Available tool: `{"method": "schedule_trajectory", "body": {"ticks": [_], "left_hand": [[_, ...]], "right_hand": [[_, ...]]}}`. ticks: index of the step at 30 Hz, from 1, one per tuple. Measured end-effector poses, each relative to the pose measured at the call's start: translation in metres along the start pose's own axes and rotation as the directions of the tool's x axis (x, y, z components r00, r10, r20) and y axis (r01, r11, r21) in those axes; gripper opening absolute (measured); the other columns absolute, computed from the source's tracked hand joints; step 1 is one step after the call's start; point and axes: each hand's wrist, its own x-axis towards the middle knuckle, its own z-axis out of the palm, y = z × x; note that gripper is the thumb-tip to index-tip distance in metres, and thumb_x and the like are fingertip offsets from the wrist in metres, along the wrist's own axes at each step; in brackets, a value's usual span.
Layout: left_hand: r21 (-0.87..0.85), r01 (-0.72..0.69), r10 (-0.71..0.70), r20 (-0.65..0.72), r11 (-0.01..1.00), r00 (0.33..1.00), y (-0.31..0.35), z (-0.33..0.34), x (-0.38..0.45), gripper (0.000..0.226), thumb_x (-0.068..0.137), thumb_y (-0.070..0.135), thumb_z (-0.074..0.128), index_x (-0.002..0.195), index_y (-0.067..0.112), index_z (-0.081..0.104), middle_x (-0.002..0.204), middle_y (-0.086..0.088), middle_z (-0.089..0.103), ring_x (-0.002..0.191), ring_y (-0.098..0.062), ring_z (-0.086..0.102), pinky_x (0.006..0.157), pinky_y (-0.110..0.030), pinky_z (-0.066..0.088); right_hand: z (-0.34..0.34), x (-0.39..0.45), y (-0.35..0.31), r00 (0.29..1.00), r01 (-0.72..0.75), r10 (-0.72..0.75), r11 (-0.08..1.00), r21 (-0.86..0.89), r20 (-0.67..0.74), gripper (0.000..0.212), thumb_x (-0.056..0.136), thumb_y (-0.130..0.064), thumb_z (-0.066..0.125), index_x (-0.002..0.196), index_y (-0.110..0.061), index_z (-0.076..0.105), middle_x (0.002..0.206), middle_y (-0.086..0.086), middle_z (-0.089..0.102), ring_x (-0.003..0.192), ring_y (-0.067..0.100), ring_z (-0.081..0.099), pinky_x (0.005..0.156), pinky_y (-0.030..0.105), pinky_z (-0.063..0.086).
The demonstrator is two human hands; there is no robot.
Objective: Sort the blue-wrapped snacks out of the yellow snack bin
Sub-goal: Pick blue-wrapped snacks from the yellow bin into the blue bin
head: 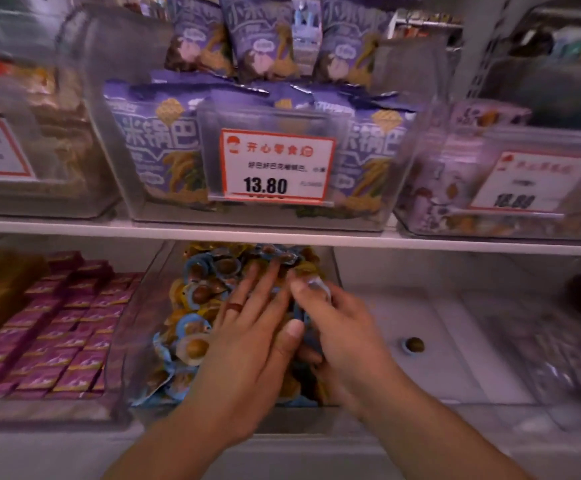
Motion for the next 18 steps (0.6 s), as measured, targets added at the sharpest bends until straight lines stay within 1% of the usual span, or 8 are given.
{"method": "schedule_trajectory", "body": {"ticks": [2, 4, 7, 9, 12, 13, 16, 18], "left_hand": [[-0.074, 0.052, -0.051, 0.018, 0.996, 0.999, -0.010, -0.006, 0.003, 0.059, 0.099, 0.061, 0.023, 0.151, 0.035, 0.032, 0.158, 0.013, 0.029, 0.147, -0.003, 0.023, 0.119, -0.028, 0.022], [0.009, 0.092, -0.093, 0.035, 0.996, 0.995, -0.024, -0.013, 0.006, 0.056, 0.097, 0.055, 0.032, 0.142, 0.026, 0.049, 0.149, 0.007, 0.046, 0.136, -0.013, 0.044, 0.110, -0.039, 0.039], [0.253, 0.088, -0.123, 0.125, 0.963, 0.985, -0.042, -0.016, 0.010, 0.056, 0.092, 0.048, 0.032, 0.133, 0.020, 0.059, 0.142, -0.002, 0.052, 0.124, -0.031, 0.054, 0.100, -0.049, 0.047], [0.371, 0.068, -0.144, 0.183, 0.926, 0.973, -0.049, -0.015, 0.011, 0.060, 0.092, 0.048, 0.029, 0.136, 0.020, 0.057, 0.144, -0.007, 0.051, 0.128, -0.035, 0.050, 0.103, -0.051, 0.043], [0.482, 0.010, -0.136, 0.226, 0.876, 0.965, -0.053, -0.011, 0.012, 0.061, 0.092, 0.045, 0.027, 0.136, 0.017, 0.058, 0.139, -0.011, 0.057, 0.127, -0.033, 0.054, 0.109, -0.052, 0.039], [0.496, -0.005, -0.122, 0.224, 0.868, 0.967, -0.052, -0.010, 0.012, 0.060, 0.092, 0.044, 0.028, 0.134, 0.016, 0.060, 0.137, -0.011, 0.059, 0.122, -0.033, 0.059, 0.108, -0.052, 0.039], [0.469, -0.015, -0.090, 0.200, 0.883, 0.976, -0.050, -0.015, 0.012, 0.050, 0.091, 0.039, 0.036, 0.128, 0.020, 0.064, 0.128, -0.003, 0.065, 0.104, -0.031, 0.066, 0.099, -0.046, 0.047], [0.422, -0.031, -0.055, 0.191, 0.906, 0.980, -0.048, -0.021, 0.009, 0.037, 0.087, 0.034, 0.051, 0.118, 0.024, 0.068, 0.117, 0.003, 0.068, 0.096, -0.027, 0.067, 0.090, -0.042, 0.051]], "right_hand": [[-0.025, 0.005, -0.013, 0.992, 0.117, -0.122, 0.982, -0.148, -0.022, 0.013, 0.094, -0.031, 0.065, 0.087, -0.021, 0.070, 0.074, 0.003, 0.065, 0.054, 0.010, 0.056, 0.041, 0.019, 0.039], [-0.058, 0.013, -0.026, 0.982, 0.160, -0.182, 0.943, -0.291, -0.051, 0.012, 0.094, -0.026, 0.064, 0.085, -0.019, 0.068, 0.073, 0.005, 0.063, 0.054, 0.014, 0.055, 0.043, 0.023, 0.038], [-0.104, 0.027, -0.027, 0.981, 0.025, -0.112, 0.882, -0.471, -0.158, 0.016, 0.095, -0.019, 0.060, 0.103, -0.010, 0.071, 0.081, 0.005, 0.068, 0.067, 0.018, 0.063, 0.053, 0.030, 0.047], [-0.123, 0.034, -0.016, 0.982, -0.102, 0.001, 0.846, -0.524, -0.191, 0.028, 0.097, -0.026, 0.057, 0.109, -0.004, 0.070, 0.092, 0.007, 0.069, 0.080, 0.018, 0.062, 0.058, 0.022, 0.045], [-0.133, 0.043, -0.007, 0.958, -0.156, -0.035, 0.767, -0.622, -0.283, 0.027, 0.099, -0.035, 0.055, 0.108, -0.015, 0.070, 0.108, 0.000, 0.068, 0.088, 0.007, 0.061, 0.054, 0.017, 0.045], [-0.131, 0.046, -0.007, 0.953, -0.124, -0.080, 0.777, -0.617, -0.292, 0.022, 0.099, -0.033, 0.055, 0.105, -0.018, 0.070, 0.109, -0.001, 0.068, 0.091, 0.007, 0.061, 0.058, 0.017, 0.048], [-0.107, 0.050, -0.011, 0.938, 0.107, -0.271, 0.819, -0.564, -0.216, 0.017, 0.097, -0.015, 0.056, 0.096, -0.021, 0.071, 0.109, 0.002, 0.072, 0.108, 0.014, 0.064, 0.091, 0.018, 0.049], [-0.082, 0.048, -0.011, 0.883, 0.289, -0.463, 0.659, -0.694, -0.073, 0.023, 0.096, -0.011, 0.053, 0.105, -0.020, 0.071, 0.112, -0.001, 0.071, 0.109, 0.011, 0.062, 0.093, 0.012, 0.045]]}}
